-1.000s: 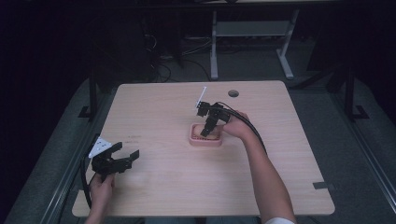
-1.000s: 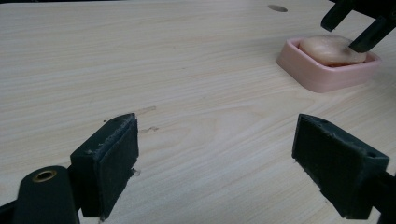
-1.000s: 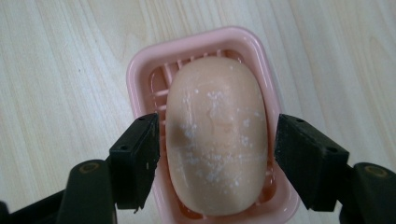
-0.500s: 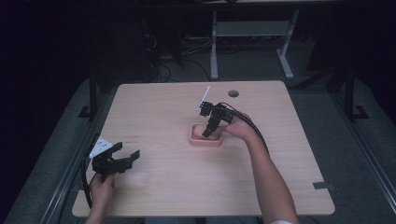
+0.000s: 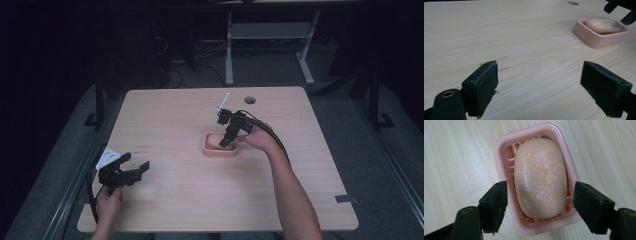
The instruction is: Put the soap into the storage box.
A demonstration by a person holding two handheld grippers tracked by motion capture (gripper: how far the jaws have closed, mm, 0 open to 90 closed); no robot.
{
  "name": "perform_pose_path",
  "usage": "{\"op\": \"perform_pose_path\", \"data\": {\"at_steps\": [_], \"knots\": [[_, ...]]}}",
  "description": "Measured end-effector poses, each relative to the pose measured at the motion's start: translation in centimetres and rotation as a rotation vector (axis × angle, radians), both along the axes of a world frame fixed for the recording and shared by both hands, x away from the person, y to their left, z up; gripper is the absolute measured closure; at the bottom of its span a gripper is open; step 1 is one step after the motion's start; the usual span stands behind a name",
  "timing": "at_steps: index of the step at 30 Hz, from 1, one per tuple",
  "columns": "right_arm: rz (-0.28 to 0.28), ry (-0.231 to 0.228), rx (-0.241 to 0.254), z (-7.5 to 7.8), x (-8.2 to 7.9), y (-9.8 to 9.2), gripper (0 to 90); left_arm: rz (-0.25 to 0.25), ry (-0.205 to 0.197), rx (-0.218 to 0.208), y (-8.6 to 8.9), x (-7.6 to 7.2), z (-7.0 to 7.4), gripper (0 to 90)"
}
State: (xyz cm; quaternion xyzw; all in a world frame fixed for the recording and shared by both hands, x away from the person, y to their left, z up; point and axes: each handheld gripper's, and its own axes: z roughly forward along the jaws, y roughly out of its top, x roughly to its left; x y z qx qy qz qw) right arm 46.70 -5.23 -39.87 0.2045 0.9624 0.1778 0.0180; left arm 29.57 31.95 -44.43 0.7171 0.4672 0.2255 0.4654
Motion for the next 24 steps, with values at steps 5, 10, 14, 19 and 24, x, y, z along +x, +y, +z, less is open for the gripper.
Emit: {"op": "perform_pose_path", "data": {"at_steps": [5, 10, 14, 19, 24], "knots": [[-0.009, 0.003, 0.001, 0.0, -0.1, -0.6, 27.4, 0.005, 0.004, 0.004, 0.1, 0.0, 0.0, 14.3], [-0.014, -0.004, -0.013, 0.3, -0.5, -1.2, 27.2, 0.003, -0.006, -0.002, -0.1, -0.1, 0.1, 14.3], [-0.018, -0.019, -0.009, 0.7, -0.9, -1.8, 27.5, -0.001, -0.009, 0.001, -0.1, -0.1, 0.1, 14.3], [-0.032, -0.021, -0.001, 0.8, -1.2, -2.6, 27.9, -0.004, -0.007, 0.004, -0.1, 0.0, 0.1, 14.3], [-0.033, -0.025, 0.001, 0.6, -1.4, -3.1, 27.9, -0.005, -0.002, 0.009, -0.3, 0.0, 0.1, 14.3]]}}
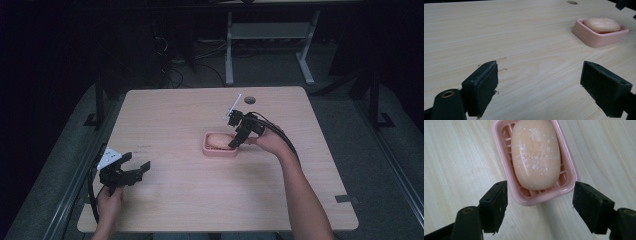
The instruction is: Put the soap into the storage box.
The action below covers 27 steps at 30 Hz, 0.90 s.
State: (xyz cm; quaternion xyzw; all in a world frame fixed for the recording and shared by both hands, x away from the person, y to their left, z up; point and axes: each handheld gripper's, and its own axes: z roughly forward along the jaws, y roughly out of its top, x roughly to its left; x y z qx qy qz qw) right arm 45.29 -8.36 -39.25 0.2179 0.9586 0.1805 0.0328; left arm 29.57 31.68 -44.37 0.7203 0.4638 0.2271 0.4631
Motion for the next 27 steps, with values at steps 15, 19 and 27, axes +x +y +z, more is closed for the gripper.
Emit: {"op": "perform_pose_path", "data": {"at_steps": [15, 19, 27], "knots": [[-0.024, -0.008, 0.024, 0.5, -1.2, -1.7, 26.2, -0.002, -0.007, 0.003, -0.1, 0.0, 0.0, 14.3], [-0.028, -0.013, 0.034, 0.3, -1.6, -2.4, 26.2, 0.002, -0.005, 0.005, 0.0, 0.0, 0.0, 14.3], [-0.045, -0.019, 0.047, 0.4, -2.5, -3.8, 25.5, 0.0, -0.005, 0.007, -0.1, 0.0, -0.1, 14.3]]}}
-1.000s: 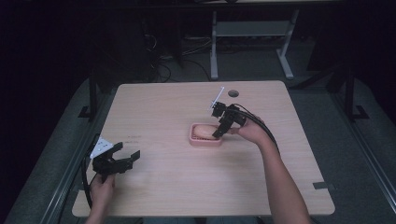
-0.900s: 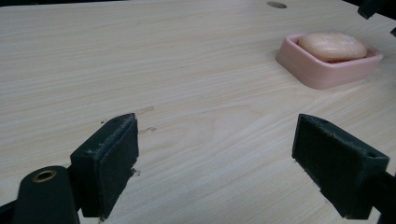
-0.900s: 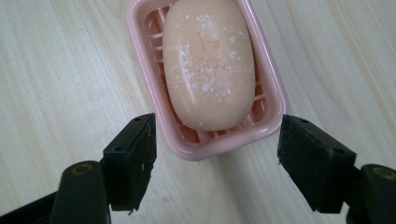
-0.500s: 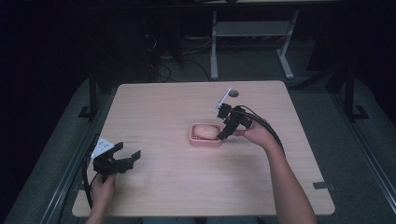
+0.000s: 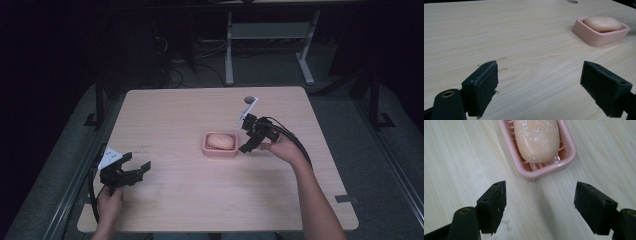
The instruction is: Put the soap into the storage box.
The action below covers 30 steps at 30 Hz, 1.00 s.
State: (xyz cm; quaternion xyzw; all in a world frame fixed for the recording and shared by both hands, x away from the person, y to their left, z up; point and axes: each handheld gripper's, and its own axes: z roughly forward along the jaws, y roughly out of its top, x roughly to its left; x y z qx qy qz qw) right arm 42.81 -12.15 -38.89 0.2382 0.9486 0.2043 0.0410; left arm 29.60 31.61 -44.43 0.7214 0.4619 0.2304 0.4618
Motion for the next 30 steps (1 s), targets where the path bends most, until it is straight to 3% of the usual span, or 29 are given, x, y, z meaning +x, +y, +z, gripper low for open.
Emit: {"op": "perform_pose_path", "data": {"at_steps": [22, 25, 30], "knots": [[-0.042, -0.014, 0.023, -1.0, -2.1, -3.3, 25.3, -0.001, 0.002, 0.002, 0.0, 0.0, 0.0, 14.3], [-0.055, 0.006, 0.016, -1.2, -2.3, -3.8, 25.3, 0.002, 0.003, 0.002, 0.0, 0.0, 0.0, 14.3], [-0.063, 0.001, 0.029, -1.7, -2.9, -4.6, 25.4, 0.001, 0.006, 0.003, 0.0, 0.0, -0.1, 14.3]]}}
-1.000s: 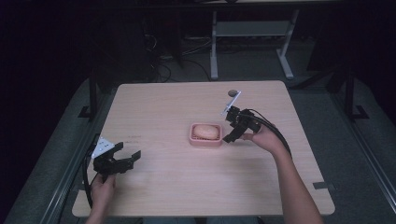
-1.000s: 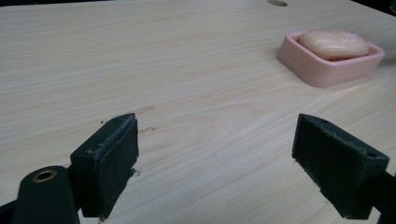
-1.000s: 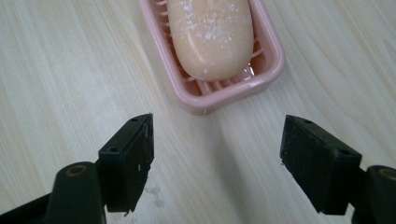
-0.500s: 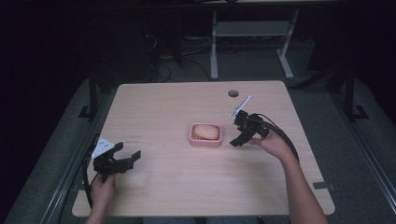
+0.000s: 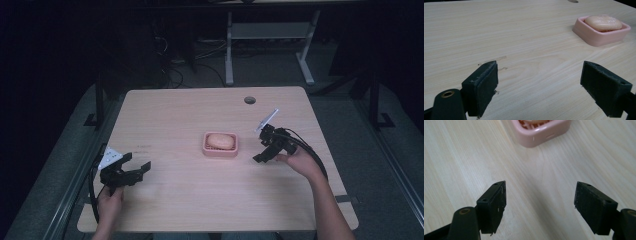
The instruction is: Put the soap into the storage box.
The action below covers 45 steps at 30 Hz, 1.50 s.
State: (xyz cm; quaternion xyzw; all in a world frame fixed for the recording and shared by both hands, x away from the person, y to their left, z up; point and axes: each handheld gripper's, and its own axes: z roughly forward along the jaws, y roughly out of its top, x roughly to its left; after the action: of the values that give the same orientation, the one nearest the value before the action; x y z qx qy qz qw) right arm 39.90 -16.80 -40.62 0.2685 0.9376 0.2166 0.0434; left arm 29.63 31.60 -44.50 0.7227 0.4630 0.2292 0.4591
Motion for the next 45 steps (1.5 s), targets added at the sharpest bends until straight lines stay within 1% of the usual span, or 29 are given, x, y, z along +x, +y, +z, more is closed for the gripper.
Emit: {"op": "perform_pose_path", "data": {"at_steps": [1, 2, 10, 12, 13, 14, 20, 21, 23, 25, 28, 34, 36, 45], "knots": [[-0.006, -0.001, 0.001, -0.1, -0.1, -0.2, 25.3, -0.001, 0.0, 0.0, 0.0, 0.0, 0.0, 14.3], [-0.007, 0.008, 0.001, -0.2, -0.1, -0.4, 25.4, -0.002, 0.0, 0.001, 0.0, 0.0, 0.0, 14.3], [-0.031, 0.003, 0.019, -0.5, -0.9, -1.7, 25.6, -0.001, 0.0, -0.001, 0.0, 0.0, 0.0, 14.3], [-0.035, 0.012, 0.014, -0.6, -1.1, -1.9, 25.6, -0.002, 0.001, 0.0, 0.0, 0.0, 0.0, 14.3], [-0.035, 0.007, 0.013, -0.6, -1.2, -2.1, 25.6, -0.002, 0.001, -0.001, 0.0, 0.0, 0.0, 14.3], [-0.035, -0.007, 0.02, -0.6, -1.5, -2.2, 25.6, -0.002, 0.001, -0.002, 0.0, 0.0, 0.0, 14.3], [-0.043, -0.012, 0.027, -0.8, -2.2, -3.0, 25.6, -0.01, 0.008, -0.013, -0.1, 0.0, -0.1, 14.3], [-0.045, -0.008, 0.031, -0.9, -2.3, -3.1, 25.6, -0.012, 0.008, -0.014, -0.1, 0.0, -0.1, 14.3], [-0.048, 0.0, 0.022, -1.0, -2.4, -3.2, 25.6, -0.014, 0.009, -0.016, -0.1, 0.0, -0.1, 14.3], [-0.049, -0.014, 0.03, -1.0, -2.7, -3.4, 25.6, -0.014, 0.01, -0.017, -0.1, 0.0, -0.1, 14.3], [-0.055, -0.011, 0.039, -1.1, -3.0, -3.7, 25.6, -0.013, 0.008, -0.017, -0.1, 0.0, -0.1, 14.2], [-0.077, 0.002, 0.058, -1.6, -3.7, -4.5, 25.6, -0.018, 0.012, -0.005, -0.1, 0.0, -0.1, 14.3], [-0.077, -0.007, 0.061, -1.8, -3.9, -4.8, 25.7, -0.017, 0.013, -0.005, -0.1, 0.0, -0.2, 14.3], [-0.088, -0.012, 0.076, -2.3, -5.2, -5.7, 25.7, -0.017, 0.016, 0.001, -0.2, 0.0, -0.2, 14.3]]}}
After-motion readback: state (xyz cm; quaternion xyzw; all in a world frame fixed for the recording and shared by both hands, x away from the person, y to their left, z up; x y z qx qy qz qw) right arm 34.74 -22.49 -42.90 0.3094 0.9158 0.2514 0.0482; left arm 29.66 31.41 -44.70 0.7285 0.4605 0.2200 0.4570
